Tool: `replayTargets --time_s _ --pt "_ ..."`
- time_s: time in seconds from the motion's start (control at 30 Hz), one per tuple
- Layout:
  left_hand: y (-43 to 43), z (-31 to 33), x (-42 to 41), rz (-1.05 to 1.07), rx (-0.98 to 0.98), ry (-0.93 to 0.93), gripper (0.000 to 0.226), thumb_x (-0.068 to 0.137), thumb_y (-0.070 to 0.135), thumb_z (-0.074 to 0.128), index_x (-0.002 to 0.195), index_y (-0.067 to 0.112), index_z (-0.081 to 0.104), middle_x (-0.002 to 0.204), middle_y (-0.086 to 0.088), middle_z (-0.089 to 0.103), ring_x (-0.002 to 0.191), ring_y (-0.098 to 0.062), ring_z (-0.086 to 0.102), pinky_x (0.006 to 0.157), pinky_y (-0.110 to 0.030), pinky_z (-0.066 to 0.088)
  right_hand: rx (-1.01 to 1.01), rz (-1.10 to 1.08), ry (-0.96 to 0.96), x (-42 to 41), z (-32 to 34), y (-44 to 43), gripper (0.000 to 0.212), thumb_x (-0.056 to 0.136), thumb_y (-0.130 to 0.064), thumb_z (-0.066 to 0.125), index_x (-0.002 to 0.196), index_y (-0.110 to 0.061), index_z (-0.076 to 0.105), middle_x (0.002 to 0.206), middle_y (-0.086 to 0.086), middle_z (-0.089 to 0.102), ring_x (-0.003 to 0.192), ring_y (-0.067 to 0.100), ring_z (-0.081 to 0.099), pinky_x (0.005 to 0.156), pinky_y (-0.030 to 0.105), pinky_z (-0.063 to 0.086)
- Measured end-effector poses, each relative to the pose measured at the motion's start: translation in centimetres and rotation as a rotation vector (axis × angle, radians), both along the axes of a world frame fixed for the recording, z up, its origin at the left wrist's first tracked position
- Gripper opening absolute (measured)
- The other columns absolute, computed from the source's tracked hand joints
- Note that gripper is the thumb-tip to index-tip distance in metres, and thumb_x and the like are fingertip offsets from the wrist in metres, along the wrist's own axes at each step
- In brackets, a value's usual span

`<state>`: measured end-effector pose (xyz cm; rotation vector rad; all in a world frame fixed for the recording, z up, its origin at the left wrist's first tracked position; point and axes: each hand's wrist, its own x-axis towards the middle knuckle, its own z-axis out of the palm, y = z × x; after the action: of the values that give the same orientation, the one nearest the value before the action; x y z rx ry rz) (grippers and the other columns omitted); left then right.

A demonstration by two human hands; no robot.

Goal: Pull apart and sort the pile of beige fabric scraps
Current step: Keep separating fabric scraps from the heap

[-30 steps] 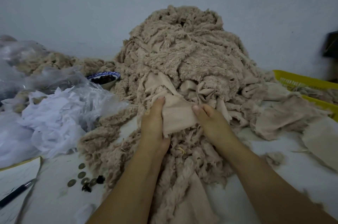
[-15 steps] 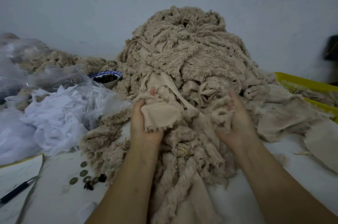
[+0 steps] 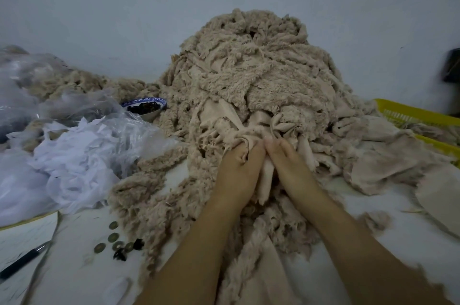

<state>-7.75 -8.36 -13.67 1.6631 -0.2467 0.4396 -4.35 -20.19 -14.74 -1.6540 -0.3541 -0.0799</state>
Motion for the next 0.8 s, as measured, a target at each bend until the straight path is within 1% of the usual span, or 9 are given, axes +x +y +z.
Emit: replayTargets --time_s 0.1,0.17,0.3,0.43,0.53,0.6,0.67,0.73,0.8 --pt "0.0 0.1 0.5 0.027 -0.023 0.057 0.023 0.091 0.051 0.052 0.085 0.034 0.065 0.085 0.011 0.068 0.082 -0.003 0.065 0.073 -0.018 0.049 -0.138 -0.09 -0.029 0.5 0.1 -0.2 0.021 0.093 -0.06 0.053 0.096 -0.042 0.063 0.084 -0.02 0.071 0.079 -0.005 0.066 0.066 0.012 0.048" --pt "0.2 0.0 0.7 0.046 -0.111 0.143 0.035 0.085 0.058 0.056 0.096 0.028 0.071 0.095 0.009 0.072 0.09 -0.002 0.068 0.073 -0.015 0.05 -0.219 -0.104 -0.069 0.5 0.2 -0.5 0.026 0.096 -0.053 0.052 0.105 -0.031 0.061 0.089 -0.019 0.068 0.083 -0.003 0.063 0.074 0.018 0.049" --pt "1.0 0.8 1.1 0.045 -0.664 0.27 0.026 0.095 0.034 0.065 0.083 0.016 0.079 0.084 -0.003 0.077 0.078 -0.014 0.074 0.065 -0.026 0.057 -0.272 -0.069 -0.191 -0.3 0.4 -0.7 0.024 0.099 -0.043 0.053 0.078 -0.03 0.052 0.056 -0.018 0.048 0.049 -0.001 0.043 0.048 0.012 0.034" --pt "5.1 1.8 2.1 0.079 -1.125 0.155 0.02 0.099 0.023 0.058 0.111 0.01 0.068 0.104 -0.008 0.074 0.098 -0.021 0.071 0.087 -0.037 0.058 -0.352 -0.134 -0.185 0.3 0.8 -1.9 0.029 0.102 -0.039 0.049 0.073 -0.031 0.047 0.055 -0.021 0.05 0.049 -0.005 0.045 0.048 0.01 0.034" --pt "6.1 2.0 2.3 0.046 -1.166 0.095 0.028 0.1 0.023 0.056 0.125 0.013 0.065 0.104 0.0 0.074 0.104 -0.016 0.067 0.095 -0.036 0.054 -0.307 -0.288 -0.156 1.3 0.5 -3.3 0.036 0.102 -0.036 0.049 0.074 -0.014 0.044 0.06 -0.007 0.04 0.048 0.006 0.035 0.045 0.017 0.03" --pt "5.2 1.8 2.3 0.055 -1.126 0.144 0.022 0.099 0.024 0.057 0.113 0.012 0.068 0.102 -0.001 0.075 0.095 -0.015 0.071 0.088 -0.039 0.056 -0.295 -0.274 -0.111 1.4 0.1 -3.3 0.037 0.101 -0.032 0.05 0.071 -0.018 0.035 0.059 -0.008 0.033 0.047 0.006 0.029 0.043 0.02 0.027" --pt "4.4 1.5 2.4 0.102 -1.103 0.23 0.021 0.1 0.025 0.055 0.113 0.014 0.068 0.112 -0.006 0.074 0.098 -0.019 0.071 0.082 -0.039 0.058 -0.33 -0.215 -0.069 1.2 -0.1 -2.8 0.026 0.097 -0.027 0.053 0.075 -0.021 0.04 0.067 -0.011 0.038 0.053 0.002 0.035 0.048 0.018 0.029" --pt "4.1 1.5 2.3 0.092 -1.086 0.294 0.029 0.098 0.03 0.06 0.121 0.015 0.068 0.116 -0.007 0.074 0.104 -0.022 0.071 0.077 -0.036 0.061 -0.432 -0.213 -0.113 0.8 0.1 -2.3 0.006 0.093 -0.024 0.057 0.096 -0.026 0.052 0.099 -0.01 0.047 0.085 -0.003 0.047 0.071 0.015 0.039" --pt "4.0 1.5 2.2 0.089 -1.053 0.327 0.031 0.098 0.032 0.061 0.123 0.014 0.067 0.115 -0.006 0.074 0.105 -0.022 0.071 0.072 -0.034 0.062 -0.462 -0.257 -0.287 0.2 0.4 -1.8 0.02 0.093 -0.026 0.055 0.113 -0.027 0.053 0.117 -0.01 0.041 0.111 0.003 0.042 0.092 0.023 0.037"
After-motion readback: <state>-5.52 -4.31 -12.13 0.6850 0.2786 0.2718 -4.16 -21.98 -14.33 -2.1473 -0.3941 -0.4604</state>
